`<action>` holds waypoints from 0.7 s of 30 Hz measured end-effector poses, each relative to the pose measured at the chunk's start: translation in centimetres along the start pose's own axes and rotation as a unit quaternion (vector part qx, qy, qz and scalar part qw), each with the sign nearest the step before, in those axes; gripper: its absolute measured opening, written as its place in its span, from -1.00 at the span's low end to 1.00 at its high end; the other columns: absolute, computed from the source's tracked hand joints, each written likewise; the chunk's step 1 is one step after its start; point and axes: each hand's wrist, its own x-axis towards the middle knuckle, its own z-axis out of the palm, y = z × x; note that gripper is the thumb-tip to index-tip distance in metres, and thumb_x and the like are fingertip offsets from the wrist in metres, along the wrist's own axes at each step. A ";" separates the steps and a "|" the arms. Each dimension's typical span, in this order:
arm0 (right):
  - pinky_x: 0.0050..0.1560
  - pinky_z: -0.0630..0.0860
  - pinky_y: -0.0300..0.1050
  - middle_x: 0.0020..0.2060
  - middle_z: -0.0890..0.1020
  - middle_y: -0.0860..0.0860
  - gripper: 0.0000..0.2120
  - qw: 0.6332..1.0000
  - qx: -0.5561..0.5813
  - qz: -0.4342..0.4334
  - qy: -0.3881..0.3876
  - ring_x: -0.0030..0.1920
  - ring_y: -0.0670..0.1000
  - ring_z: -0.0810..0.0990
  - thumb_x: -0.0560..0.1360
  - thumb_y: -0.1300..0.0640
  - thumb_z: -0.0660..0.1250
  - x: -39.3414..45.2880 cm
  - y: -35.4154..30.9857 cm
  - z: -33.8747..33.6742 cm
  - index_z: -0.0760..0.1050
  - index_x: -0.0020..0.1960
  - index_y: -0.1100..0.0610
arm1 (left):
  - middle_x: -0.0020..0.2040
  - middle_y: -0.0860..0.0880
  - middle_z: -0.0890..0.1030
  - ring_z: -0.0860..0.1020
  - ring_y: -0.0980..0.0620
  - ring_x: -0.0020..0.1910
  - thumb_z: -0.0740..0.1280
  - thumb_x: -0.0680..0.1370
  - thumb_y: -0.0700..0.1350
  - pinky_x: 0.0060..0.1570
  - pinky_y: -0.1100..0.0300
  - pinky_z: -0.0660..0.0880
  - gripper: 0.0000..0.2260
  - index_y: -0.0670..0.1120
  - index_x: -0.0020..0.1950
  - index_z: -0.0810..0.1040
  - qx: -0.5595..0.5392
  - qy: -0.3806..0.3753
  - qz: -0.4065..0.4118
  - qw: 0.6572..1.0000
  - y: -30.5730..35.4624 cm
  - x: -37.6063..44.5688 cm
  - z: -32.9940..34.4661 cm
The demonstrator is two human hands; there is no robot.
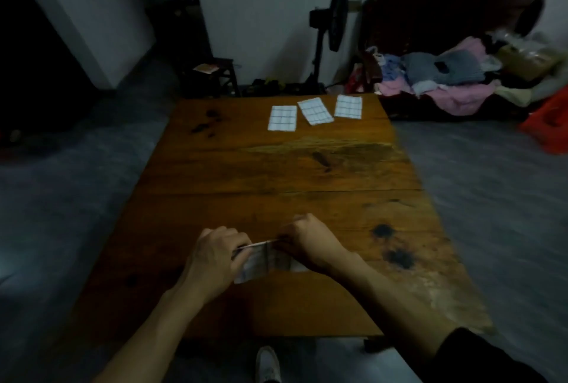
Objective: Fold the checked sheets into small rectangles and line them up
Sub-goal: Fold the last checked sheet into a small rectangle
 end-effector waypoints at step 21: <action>-0.12 0.46 -0.33 -0.10 0.49 -0.25 -0.91 0.987 0.079 -0.127 -0.058 -0.08 -0.25 0.50 0.59 0.08 0.28 8.8 -24.8 10.1 0.55 -0.01 -0.07 | -0.26 0.18 0.50 0.45 0.19 -0.22 0.28 0.50 0.04 -0.18 0.07 0.42 -0.90 0.08 -0.20 0.46 -0.051 0.214 -0.206 0.953 -17.8 -26.1 -7.2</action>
